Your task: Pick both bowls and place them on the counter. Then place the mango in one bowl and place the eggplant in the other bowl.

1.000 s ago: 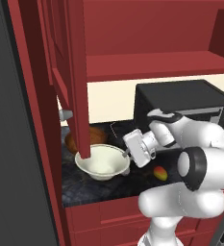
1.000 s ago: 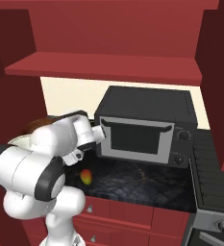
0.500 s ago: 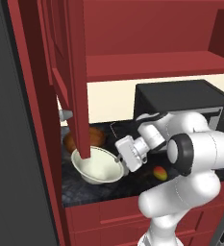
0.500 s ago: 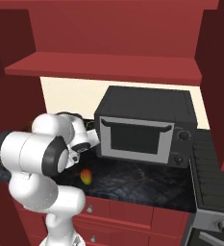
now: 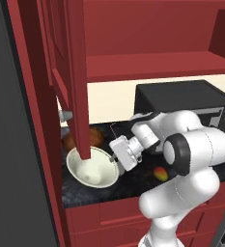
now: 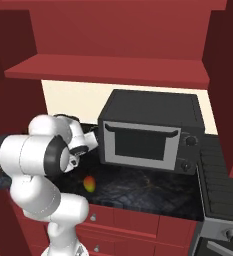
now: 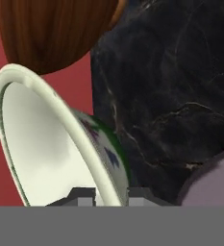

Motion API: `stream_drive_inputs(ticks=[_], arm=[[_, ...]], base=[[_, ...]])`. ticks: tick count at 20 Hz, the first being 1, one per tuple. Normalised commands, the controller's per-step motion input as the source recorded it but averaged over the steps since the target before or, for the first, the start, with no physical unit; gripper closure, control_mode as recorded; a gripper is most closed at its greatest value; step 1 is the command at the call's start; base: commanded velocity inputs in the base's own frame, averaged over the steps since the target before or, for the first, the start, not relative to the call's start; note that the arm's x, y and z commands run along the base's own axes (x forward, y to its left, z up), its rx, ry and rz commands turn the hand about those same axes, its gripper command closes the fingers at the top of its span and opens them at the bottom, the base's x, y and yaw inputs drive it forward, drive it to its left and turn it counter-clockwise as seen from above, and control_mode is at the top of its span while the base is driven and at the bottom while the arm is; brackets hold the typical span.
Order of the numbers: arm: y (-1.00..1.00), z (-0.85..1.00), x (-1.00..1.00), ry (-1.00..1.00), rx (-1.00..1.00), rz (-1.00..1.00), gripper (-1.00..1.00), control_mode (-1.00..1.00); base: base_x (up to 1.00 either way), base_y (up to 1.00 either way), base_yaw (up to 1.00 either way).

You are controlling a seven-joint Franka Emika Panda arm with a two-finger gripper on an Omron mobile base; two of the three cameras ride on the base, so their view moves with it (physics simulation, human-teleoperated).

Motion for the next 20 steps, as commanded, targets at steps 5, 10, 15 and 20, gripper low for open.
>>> stream_drive_inputs(ticks=[5,10,15,20], arm=[[0.11,-0.14,0.01,0.12,-0.04,0.06,1.0,-1.0],[0.02,-0.16,0.0,0.22,-0.13,0.08,1.0,-1.0],[0.01,-0.13,-0.07,0.17,-0.12,0.03,1.0,-1.0],[0.03,-0.1,-0.1,0.12,-0.11,0.0,1.0,-1.0]], base=[[0.0,0.0,0.0],[0.0,0.0,0.0],[0.0,0.0,0.0],[0.0,0.0,0.0]])
